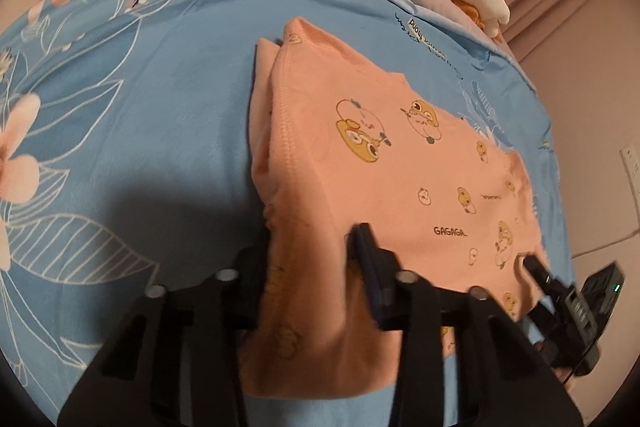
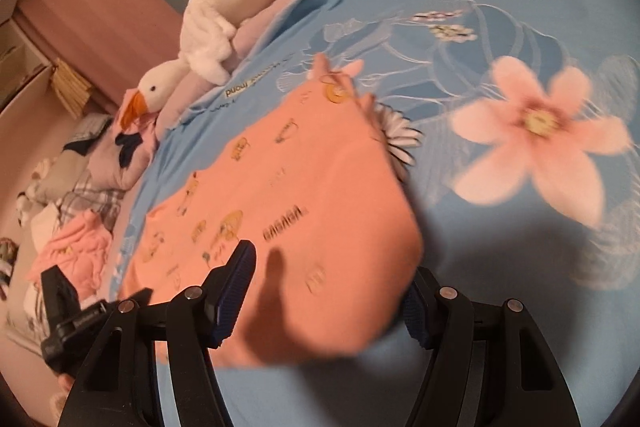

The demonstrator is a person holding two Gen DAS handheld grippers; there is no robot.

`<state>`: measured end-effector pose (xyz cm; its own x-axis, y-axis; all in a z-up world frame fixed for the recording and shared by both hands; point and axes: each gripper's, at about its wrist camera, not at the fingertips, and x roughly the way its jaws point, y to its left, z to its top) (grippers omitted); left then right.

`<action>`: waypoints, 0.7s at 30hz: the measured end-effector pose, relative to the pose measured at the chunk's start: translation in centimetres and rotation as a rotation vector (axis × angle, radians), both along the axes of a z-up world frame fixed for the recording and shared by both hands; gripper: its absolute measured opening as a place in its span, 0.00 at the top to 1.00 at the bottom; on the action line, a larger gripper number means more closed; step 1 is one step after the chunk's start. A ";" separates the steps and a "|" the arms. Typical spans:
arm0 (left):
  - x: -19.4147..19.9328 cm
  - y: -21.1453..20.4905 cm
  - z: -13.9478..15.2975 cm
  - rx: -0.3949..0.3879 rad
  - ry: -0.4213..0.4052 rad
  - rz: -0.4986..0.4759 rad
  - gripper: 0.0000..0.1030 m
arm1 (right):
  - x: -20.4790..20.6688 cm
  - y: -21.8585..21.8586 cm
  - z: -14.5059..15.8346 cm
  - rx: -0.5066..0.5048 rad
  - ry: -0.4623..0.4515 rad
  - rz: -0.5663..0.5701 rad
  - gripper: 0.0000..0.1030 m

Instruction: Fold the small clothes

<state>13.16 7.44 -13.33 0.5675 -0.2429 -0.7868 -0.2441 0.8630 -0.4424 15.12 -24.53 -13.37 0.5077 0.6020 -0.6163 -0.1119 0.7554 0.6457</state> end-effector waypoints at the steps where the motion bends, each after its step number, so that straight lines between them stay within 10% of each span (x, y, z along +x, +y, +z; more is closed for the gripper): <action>1: 0.0 0.0 0.0 -0.001 0.001 -0.001 0.78 | 0.4 0.4 0.0 0.004 -0.011 0.006 0.39; 5: -0.3 -0.3 0.6 0.016 0.000 0.010 0.84 | 1.3 1.1 -0.5 0.018 -0.015 0.010 0.78; 21: -8.3 -4.1 3.2 0.029 0.019 -0.077 0.85 | -4.9 -2.3 4.7 -0.052 -0.091 0.031 0.86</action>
<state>4.88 3.38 -10.11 0.5325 -0.2624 -0.8047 -0.1844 0.8919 -0.4129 10.17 -26.87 -8.65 0.5449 0.5868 -0.5990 -0.1920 0.7827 0.5921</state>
